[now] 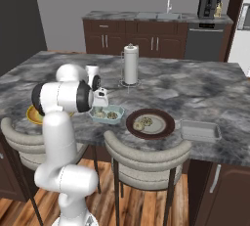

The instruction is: Place two dumplings into each of the tupperware containers and then place the containers in the fridge.

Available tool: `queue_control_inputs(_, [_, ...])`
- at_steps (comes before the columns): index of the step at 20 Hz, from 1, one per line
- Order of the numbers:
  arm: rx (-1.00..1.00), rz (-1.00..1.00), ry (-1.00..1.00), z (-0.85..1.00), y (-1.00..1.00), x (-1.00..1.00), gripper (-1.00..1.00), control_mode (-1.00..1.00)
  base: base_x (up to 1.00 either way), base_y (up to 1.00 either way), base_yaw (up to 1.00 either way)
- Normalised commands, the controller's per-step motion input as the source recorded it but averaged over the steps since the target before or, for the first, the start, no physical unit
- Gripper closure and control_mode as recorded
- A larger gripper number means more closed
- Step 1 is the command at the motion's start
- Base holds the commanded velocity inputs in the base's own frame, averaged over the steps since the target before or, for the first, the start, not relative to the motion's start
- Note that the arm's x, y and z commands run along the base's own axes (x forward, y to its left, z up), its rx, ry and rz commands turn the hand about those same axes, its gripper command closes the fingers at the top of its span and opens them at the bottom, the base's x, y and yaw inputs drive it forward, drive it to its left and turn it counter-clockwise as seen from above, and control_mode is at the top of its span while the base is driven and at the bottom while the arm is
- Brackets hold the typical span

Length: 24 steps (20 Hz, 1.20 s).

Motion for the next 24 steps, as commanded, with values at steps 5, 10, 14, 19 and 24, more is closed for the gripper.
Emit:
queue_control_inputs(5, [0.0, 0.0, 0.01, -0.14, 0.06, -0.32, -1.0, -1.0, 0.0, 0.0, 0.0])
queue_control_inputs(10, [0.0, 0.0, 0.0, -0.14, 0.09, -0.16, -1.0, -1.0, 0.0, 0.0, 0.0])
queue_control_inputs(14, [0.0, 0.03, -0.06, -0.04, 0.01, 0.05, -1.0, -1.0, 0.0, 0.0, 0.0])
queue_control_inputs(19, [0.0, 0.07, -0.05, -0.07, 0.05, 0.12, -1.0, -1.0, 0.0, 0.0, 0.0])
queue_control_inputs(24, [0.0, 0.05, 0.0, -0.33, 0.12, 0.03, -1.0, -1.0, 0.0, 0.0, 0.0])
